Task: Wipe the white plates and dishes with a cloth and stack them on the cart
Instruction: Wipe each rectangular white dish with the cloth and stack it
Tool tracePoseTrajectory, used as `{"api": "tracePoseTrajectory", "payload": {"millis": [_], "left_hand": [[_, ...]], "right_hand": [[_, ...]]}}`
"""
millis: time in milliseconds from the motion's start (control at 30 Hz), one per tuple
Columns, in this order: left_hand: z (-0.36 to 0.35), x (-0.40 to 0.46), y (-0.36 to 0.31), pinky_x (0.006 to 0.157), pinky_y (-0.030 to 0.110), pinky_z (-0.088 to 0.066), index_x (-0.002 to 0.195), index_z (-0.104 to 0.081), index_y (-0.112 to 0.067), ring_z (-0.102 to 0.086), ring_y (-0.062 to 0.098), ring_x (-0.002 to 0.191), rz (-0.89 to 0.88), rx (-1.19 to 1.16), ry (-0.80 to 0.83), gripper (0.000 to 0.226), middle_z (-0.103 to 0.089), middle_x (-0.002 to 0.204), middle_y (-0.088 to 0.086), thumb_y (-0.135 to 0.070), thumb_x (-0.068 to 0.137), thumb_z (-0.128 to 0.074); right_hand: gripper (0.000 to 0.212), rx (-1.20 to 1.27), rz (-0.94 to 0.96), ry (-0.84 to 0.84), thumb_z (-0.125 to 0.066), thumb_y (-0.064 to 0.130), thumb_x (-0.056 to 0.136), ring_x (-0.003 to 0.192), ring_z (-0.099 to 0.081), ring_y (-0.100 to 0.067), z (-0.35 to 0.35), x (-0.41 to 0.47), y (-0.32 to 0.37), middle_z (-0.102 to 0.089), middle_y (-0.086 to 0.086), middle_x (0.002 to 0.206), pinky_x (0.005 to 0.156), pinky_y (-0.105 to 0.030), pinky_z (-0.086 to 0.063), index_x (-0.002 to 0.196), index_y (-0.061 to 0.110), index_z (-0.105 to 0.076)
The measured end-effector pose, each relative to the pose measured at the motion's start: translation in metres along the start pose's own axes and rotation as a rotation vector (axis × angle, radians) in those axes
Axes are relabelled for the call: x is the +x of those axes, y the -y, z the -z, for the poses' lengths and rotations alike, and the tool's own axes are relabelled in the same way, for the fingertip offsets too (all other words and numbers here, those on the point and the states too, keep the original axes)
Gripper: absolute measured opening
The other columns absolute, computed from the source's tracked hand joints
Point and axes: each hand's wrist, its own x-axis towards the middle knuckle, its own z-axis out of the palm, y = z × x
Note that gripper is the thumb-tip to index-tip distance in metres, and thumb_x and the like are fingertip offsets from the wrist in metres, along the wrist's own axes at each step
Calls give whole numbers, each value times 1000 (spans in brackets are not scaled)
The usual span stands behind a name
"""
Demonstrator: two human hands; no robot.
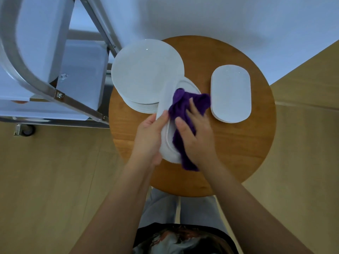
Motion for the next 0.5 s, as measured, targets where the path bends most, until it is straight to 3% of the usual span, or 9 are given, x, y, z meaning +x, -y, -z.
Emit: {"api": "tracePoseTrajectory", "payload": {"millis": [133,333,433,500], "left_hand": [[-5,5,4,58,23,-56,87,-69,-19,-72,13,71,-48,-62,-108,21,-74,76,0,-27,95,-52],[-20,0,13,71,35,-59,123,-56,-13,-70,26,94,100,-238,-185,43,-68,112,12,-38,88,-59],[-28,1,15,78,40,-58,126,-54,-14,-68,28,99,89,-191,-115,37,-67,115,12,-32,93,-53],[-34,2,15,88,44,-54,125,-56,-13,-66,29,104,45,-118,-63,34,-67,117,12,-28,97,-48]], "right_hand": [[45,27,21,-71,-43,40,90,124,-46,-21,-23,-31,9,-56,-3,133,101,-50,-38,128,19,-55],[43,-155,349,-11,-51,31,89,128,-43,-24,4,-40,-18,-55,-8,133,106,-54,-33,124,7,-58],[42,-199,414,1,-51,30,89,133,-30,-17,31,-36,-44,-47,-5,136,111,-43,-30,127,12,-50],[41,-146,307,1,-50,27,90,132,-32,-15,46,-33,-56,-44,1,138,111,-30,-30,130,16,-46]]}}
